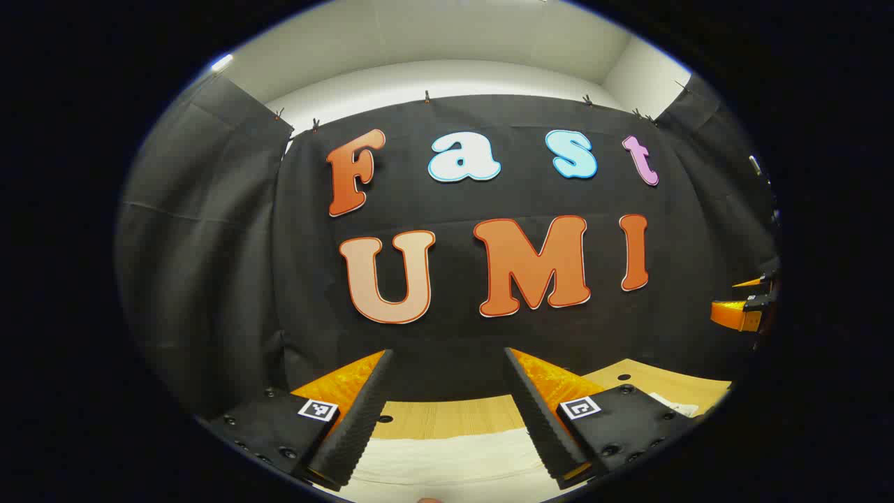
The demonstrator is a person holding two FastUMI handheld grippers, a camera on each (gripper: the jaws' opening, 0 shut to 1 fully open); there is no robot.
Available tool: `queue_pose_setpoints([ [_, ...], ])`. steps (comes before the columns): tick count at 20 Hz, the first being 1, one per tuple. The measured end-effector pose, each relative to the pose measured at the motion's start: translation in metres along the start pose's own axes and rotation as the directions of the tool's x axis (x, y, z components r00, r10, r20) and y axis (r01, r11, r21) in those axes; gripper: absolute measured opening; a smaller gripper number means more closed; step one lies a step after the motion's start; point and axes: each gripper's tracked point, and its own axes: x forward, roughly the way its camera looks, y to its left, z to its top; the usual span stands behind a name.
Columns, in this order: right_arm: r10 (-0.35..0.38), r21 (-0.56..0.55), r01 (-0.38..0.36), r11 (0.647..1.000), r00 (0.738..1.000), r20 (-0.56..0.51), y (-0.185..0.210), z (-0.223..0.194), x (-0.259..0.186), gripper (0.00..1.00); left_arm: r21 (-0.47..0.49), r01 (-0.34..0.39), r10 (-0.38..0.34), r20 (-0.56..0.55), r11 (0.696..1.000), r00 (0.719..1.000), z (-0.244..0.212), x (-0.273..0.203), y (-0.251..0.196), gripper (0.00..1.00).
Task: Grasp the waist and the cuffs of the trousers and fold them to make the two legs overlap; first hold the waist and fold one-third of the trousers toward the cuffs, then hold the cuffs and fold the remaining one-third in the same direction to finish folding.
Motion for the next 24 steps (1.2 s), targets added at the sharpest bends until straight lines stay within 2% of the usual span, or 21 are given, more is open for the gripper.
queue_pose_setpoints([
  [7, -0.032, -0.012, 0.031, 0.999, 0.999, -0.029, 0.007, -0.006, -0.007, 0.98, -0.011, 0.008, -0.008, -0.015, 1.0, 1.0, -0.007, -0.001, 0.016, 1.0],
  [11, -0.057, 0.025, 0.061, 0.998, 0.988, -0.146, 0.001, -0.031, -0.013, 0.99, -0.026, 0.011, -0.012, -0.044, 1.0, 0.999, -0.019, -0.007, 0.025, 1.0],
  [16, -0.097, 0.078, 0.117, 0.99, 0.97, -0.224, -0.019, -0.055, -0.027, 0.99, -0.046, -0.009, 0.006, -0.058, 0.999, 0.998, -0.034, -0.021, 0.045, 1.0],
  [21, -0.099, 0.112, 0.139, 0.984, 0.947, -0.305, -0.038, -0.086, -0.03, 0.99, -0.045, -0.079, 0.072, -0.142, 0.996, 0.987, -0.068, -0.033, 0.067, 1.0],
  [24, -0.058, 0.178, 0.133, 0.975, 0.925, -0.375, -0.046, -0.107, -0.022, 0.99, -0.094, -0.168, 0.138, -0.265, 0.981, 0.954, -0.103, -0.039, 0.081, 1.0],
])
